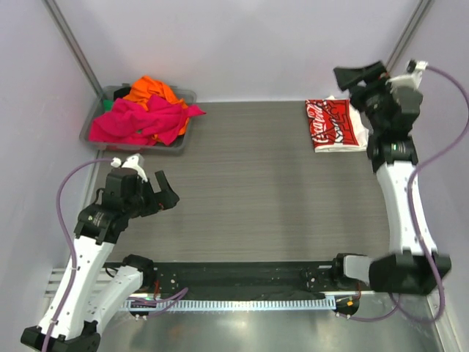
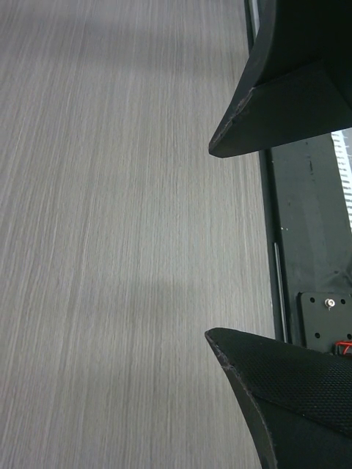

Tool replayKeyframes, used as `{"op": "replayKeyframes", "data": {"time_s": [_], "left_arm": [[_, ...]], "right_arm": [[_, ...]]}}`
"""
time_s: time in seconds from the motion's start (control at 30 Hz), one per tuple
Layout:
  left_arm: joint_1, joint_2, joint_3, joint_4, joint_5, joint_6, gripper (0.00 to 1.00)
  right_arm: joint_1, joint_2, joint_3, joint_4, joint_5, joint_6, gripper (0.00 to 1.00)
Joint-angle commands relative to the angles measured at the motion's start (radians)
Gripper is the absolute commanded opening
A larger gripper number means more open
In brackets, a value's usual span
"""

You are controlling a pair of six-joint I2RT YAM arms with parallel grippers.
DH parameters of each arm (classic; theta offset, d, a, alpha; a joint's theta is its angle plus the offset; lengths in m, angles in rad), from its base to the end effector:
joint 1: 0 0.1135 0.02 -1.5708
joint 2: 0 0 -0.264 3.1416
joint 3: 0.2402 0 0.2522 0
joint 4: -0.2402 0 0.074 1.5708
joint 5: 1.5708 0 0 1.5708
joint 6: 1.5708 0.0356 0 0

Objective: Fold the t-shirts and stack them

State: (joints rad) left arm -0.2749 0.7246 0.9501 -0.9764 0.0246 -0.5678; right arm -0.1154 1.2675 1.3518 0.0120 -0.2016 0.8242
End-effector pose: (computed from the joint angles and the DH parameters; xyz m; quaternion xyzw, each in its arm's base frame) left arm 0.1228 -0.0355 0.3270 -0.1290 0.9080 -0.1733 0.3591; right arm 0.2875 -0.0261 0.4563 0.2364 0.6301 0.3191 0.6673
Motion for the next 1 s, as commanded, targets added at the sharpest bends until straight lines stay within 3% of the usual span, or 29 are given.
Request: {"op": "replayKeyframes", "data": {"time_s": [0.0,0.03,0.2,0.3,0.97], "left_arm": [[0.000,-0.031,-0.001,0.038,-0.018,0.000,1.00],[-0.001,-0.033,0.001,0.036,-0.018,0.000,1.00],[-0.001,-0.054,-0.002,0.038,-0.048,-0.007,1.00],[-0.001,-0.067,-0.005,0.041,-0.055,-0.010,1.00],[0.000,-0.073,-0.007,0.038,-0.071,-0.020,1.00]], "right_arm": [[0.051,-0.211,-0.240,-0.252,0.018,-0.076,0.89],[0.063,-0.212,-0.293,-0.267,0.005,-0.080,0.89],[0.102,-0.622,-0.576,-0.404,-0.042,-0.080,0.90],[0.143,-0.718,-0.640,-0.541,-0.033,-0.073,0.90],[0.148,-0.786,-0.726,-0.629,-0.002,-0.042,0.90]]}}
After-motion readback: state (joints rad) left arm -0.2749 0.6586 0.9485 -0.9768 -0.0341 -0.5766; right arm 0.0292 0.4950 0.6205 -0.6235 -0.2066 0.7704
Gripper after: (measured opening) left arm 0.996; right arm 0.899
